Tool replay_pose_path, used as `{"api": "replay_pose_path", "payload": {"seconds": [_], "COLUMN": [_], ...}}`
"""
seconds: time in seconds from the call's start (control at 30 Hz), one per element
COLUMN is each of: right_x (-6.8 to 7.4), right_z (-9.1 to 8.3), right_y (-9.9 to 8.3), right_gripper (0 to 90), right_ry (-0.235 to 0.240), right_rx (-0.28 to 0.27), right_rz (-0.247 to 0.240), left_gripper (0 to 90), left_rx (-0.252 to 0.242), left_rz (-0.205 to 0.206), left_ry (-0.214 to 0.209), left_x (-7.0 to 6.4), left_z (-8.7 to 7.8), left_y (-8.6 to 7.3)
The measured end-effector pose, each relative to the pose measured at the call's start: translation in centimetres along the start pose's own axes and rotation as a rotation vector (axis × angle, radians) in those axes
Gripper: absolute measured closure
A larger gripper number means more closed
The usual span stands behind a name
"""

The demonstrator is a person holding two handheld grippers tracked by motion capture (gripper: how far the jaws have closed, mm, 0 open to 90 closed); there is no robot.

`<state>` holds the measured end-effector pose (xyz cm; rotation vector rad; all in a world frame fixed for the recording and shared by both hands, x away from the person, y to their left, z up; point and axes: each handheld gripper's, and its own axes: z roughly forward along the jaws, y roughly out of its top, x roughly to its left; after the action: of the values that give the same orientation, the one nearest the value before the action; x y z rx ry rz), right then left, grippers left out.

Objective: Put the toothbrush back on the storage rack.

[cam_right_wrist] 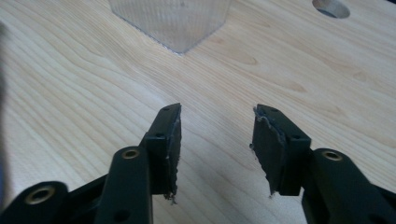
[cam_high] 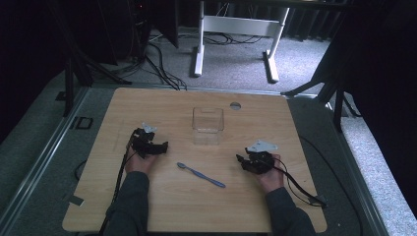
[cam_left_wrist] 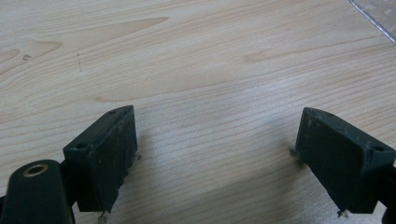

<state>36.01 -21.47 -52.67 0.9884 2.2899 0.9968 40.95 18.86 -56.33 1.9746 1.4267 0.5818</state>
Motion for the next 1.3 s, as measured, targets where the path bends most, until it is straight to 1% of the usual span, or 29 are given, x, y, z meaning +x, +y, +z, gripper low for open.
{"api": "replay_pose_path", "payload": {"seconds": [0.03, 0.1, 0.2, 0.23, 0.27, 0.3, 0.43, 0.83, 1.13, 1.3], "right_x": [0.1, 0.1, 0.2, 0.3, 0.3, 0.3, 0.3, 0.4, 0.8, 1.1], "right_z": [-0.1, -0.2, -0.2, -0.2, -0.2, -0.3, -0.4, -1.0, -1.1, -1.2], "right_y": [0.1, 0.2, 0.3, 0.4, 0.4, 0.6, 0.8, 1.8, 2.3, 2.7], "right_gripper": [53.5, 56.3, 57.9, 58.6, 58.6, 58.7, 58.6, 59.4, 59.3, 56.3], "right_ry": [0.003, 0.021, 0.025, 0.026, 0.026, 0.029, 0.041, 0.062, 0.071, 0.083], "right_rx": [-0.003, 0.02, 0.036, 0.044, 0.044, 0.046, 0.041, 0.057, 0.07, 0.088], "right_rz": [-0.001, -0.015, -0.03, -0.043, -0.043, -0.057, -0.057, -0.108, -0.126, -0.123], "left_gripper": [13.0, 13.0, 13.0, 13.0, 13.0, 13.0, 13.0, 13.0, 13.0, 13.0], "left_rx": [0.0, 0.0, 0.0, 0.0, 0.0, 0.0, 0.0, 0.0, 0.0, 0.0], "left_rz": [0.0, 0.0, 0.0, 0.0, 0.001, 0.0, 0.0, 0.0, 0.0, 0.0], "left_ry": [0.0, 0.0, 0.0, 0.0, 0.0, 0.0, 0.0, 0.0, 0.0, 0.0], "left_x": [0.0, 0.0, 0.0, 0.0, 0.0, 0.0, 0.0, 0.0, 0.0, 0.0], "left_z": [0.0, 0.0, 0.0, 0.0, 0.0, 0.0, 0.0, 0.0, 0.0, 0.0], "left_y": [0.0, 0.0, 0.0, 0.0, 0.0, 0.0, 0.0, 0.0, 0.0, 0.0]}}
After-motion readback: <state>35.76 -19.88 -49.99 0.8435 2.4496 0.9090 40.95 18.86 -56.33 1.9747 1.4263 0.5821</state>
